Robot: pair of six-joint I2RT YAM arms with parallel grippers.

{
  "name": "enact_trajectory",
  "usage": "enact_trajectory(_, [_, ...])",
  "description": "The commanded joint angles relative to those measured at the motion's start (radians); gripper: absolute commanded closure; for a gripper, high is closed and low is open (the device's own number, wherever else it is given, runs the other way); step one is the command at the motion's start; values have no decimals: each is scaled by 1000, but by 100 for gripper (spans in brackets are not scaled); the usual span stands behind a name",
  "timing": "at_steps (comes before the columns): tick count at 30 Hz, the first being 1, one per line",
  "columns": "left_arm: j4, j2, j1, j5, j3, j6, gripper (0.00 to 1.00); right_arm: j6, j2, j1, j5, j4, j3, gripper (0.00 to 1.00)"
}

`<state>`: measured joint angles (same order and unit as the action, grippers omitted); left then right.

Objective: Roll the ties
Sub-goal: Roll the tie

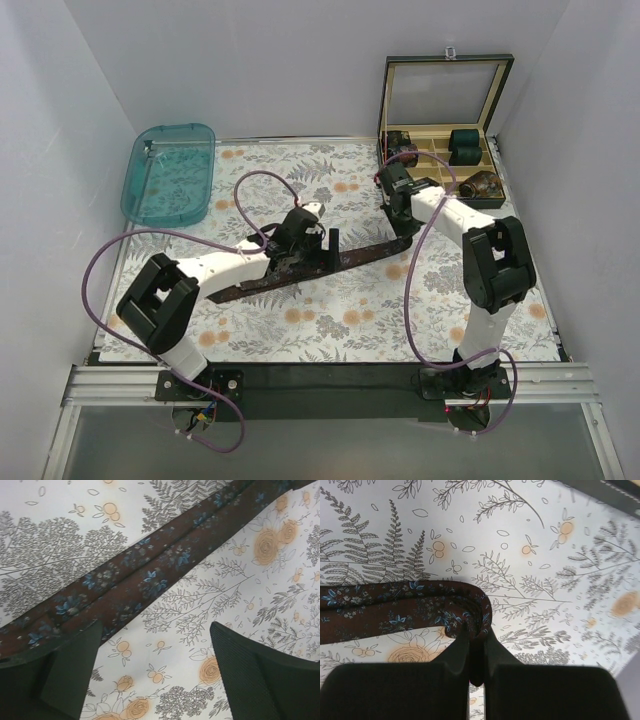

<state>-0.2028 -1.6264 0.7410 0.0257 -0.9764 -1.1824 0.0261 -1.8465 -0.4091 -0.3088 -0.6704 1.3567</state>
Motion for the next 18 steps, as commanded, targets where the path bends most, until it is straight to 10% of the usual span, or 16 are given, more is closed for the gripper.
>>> enact_trajectory(1, [-41, 83, -23, -64, 39, -26, 15, -18, -22, -79, -286, -49, 45, 99])
enact_trajectory(18, [-56, 238, -112, -75, 203, -155, 3, -146, -252, -364, -564, -146, 113, 99])
